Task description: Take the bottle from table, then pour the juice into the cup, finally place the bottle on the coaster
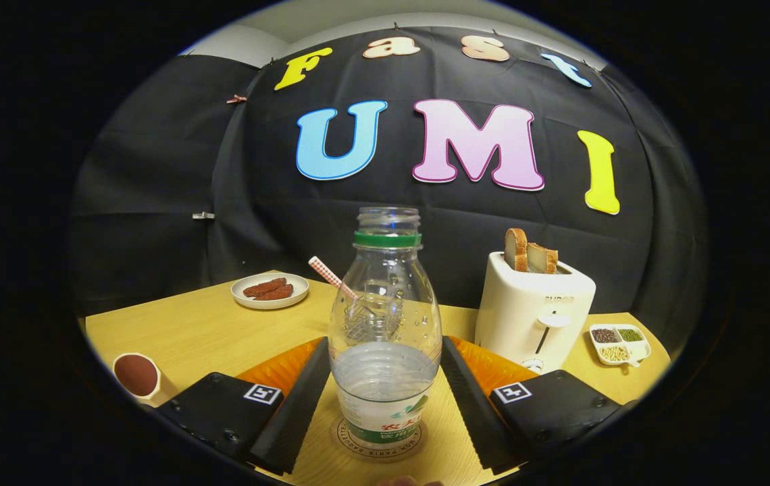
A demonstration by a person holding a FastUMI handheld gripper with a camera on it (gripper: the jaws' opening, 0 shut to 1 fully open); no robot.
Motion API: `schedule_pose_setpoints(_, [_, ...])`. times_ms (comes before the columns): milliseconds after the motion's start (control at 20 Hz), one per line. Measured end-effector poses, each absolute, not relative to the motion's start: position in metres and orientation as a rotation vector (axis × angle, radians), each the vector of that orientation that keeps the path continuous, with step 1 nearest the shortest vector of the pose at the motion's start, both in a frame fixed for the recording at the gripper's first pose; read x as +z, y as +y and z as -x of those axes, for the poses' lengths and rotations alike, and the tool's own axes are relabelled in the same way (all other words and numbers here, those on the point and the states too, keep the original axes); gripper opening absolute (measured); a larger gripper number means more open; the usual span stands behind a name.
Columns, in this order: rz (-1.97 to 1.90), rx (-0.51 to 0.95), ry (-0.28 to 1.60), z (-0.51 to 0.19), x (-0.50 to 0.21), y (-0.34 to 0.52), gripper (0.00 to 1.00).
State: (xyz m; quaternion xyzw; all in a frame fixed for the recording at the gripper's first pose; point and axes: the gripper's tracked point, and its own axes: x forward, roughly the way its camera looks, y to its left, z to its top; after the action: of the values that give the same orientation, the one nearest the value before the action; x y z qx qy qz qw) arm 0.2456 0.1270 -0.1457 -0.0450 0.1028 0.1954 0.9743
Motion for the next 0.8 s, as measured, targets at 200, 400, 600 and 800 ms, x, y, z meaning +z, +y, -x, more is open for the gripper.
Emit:
schedule_pose_setpoints(200, [0.069, 0.384, 0.199, -0.230, -0.135, 0.122, 0.97])
schedule_pose_setpoints(400, [0.093, 0.357, 0.173, -0.210, -0.114, 0.109, 0.97])
schedule_pose_setpoints(600, [0.145, 0.270, 0.150, -0.182, -0.090, 0.083, 0.97])
schedule_pose_setpoints(800, [0.128, 0.226, 0.131, -0.137, -0.052, 0.074, 0.97])
